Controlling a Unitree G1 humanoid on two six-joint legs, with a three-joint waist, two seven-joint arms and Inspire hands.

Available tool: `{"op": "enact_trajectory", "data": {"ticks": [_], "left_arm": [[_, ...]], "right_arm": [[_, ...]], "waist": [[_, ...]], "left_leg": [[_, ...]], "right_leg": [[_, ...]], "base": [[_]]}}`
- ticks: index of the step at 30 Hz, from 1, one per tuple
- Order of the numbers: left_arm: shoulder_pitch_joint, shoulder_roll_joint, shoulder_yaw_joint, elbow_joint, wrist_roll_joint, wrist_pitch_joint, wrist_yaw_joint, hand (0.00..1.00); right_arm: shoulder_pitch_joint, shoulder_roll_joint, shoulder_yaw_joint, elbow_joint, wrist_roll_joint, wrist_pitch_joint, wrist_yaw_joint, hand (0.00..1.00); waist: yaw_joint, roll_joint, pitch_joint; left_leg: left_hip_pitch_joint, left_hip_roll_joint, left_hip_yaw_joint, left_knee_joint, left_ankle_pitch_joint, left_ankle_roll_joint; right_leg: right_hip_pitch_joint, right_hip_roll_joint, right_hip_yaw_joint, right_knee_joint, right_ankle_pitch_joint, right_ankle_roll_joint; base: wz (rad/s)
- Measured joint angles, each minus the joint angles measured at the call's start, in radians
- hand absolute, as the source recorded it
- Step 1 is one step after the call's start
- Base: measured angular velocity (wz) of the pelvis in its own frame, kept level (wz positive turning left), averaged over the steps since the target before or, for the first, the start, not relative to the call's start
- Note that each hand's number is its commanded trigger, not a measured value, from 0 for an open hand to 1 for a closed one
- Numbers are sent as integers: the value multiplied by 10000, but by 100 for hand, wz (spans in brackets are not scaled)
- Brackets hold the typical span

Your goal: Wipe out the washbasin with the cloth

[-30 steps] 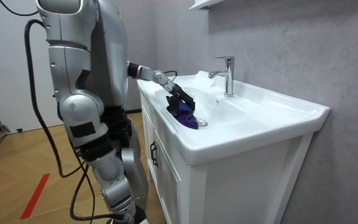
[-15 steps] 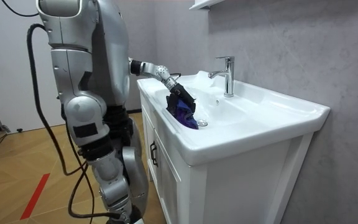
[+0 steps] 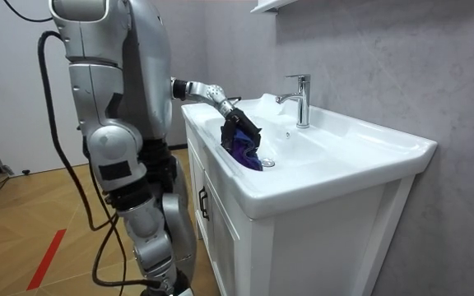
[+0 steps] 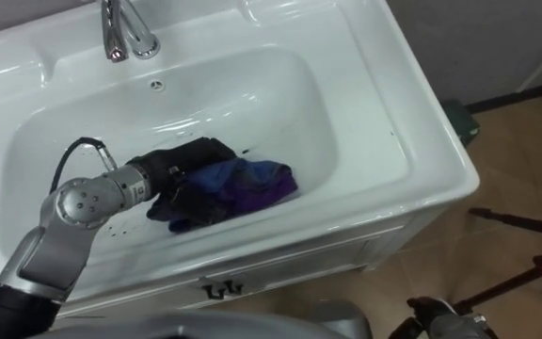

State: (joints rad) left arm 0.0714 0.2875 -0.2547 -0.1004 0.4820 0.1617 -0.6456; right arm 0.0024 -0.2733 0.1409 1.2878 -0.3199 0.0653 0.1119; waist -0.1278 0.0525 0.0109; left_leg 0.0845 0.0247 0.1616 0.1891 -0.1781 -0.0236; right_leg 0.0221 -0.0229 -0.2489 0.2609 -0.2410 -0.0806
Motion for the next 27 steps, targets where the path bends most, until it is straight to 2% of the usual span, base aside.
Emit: {"op": "enact_trajectory", "data": {"ticks": [5, 10, 13, 16, 20, 24, 27], "left_arm": [[13, -23, -6, -10, 632, -177, -142, 100], [137, -31, 154, 64, 1211, -209, -47, 100], [387, -28, 571, 453, 1533, -247, 79, 100], [727, -26, 1150, 949, 1892, -141, 269, 100], [806, -20, 1975, 2218, 1995, -232, 982, 100], [820, 3, 2667, 3253, 2267, -257, 1841, 100], [882, 54, 3231, 4011, 2348, -280, 2718, 100]], "right_arm": [[117, 51, -23, -31, -12, 6, 52, 0], [221, 85, -208, -66, -45, 25, 59, 0], [401, 120, -670, -137, -68, 35, 59, 0], [596, 73, -979, -363, -45, 327, 101, 0], [511, -53, -1286, -562, -191, 310, 106, 0], [524, -72, -1647, -620, -474, 341, 103, 0], [679, -85, -2072, -936, -758, 622, 120, 0]], "waist": [[9, -14, 6], [20, 12, -1], [317, 65, -10], [504, 91, -11], [569, 158, -16], [572, 215, -60], [634, 280, -139]], "left_leg": [[170, 12, 27, -68, -48, -13], [155, 8, 35, -62, -71, -37], [316, 29, 175, -67, -69, -36], [383, 37, 224, 58, -70, -36], [501, 58, 264, 61, -70, -37], [523, 66, 272, 83, -70, -37], [532, 96, 284, 47, -70, -37]], "right_leg": [[177, 46, 49, -12, 2, 2], [158, 73, 53, -18, 4, -2], [187, 136, 291, -11, 18, -29], [319, 140, 353, -43, 20, -42], [469, 160, 301, -76, 26, -52], [523, 164, 232, -82, 13, -72], [458, 208, 308, -46, -10, -109]], "base": [[-2], [-1], [-24], [-9], [3], [2], [-8]]}}
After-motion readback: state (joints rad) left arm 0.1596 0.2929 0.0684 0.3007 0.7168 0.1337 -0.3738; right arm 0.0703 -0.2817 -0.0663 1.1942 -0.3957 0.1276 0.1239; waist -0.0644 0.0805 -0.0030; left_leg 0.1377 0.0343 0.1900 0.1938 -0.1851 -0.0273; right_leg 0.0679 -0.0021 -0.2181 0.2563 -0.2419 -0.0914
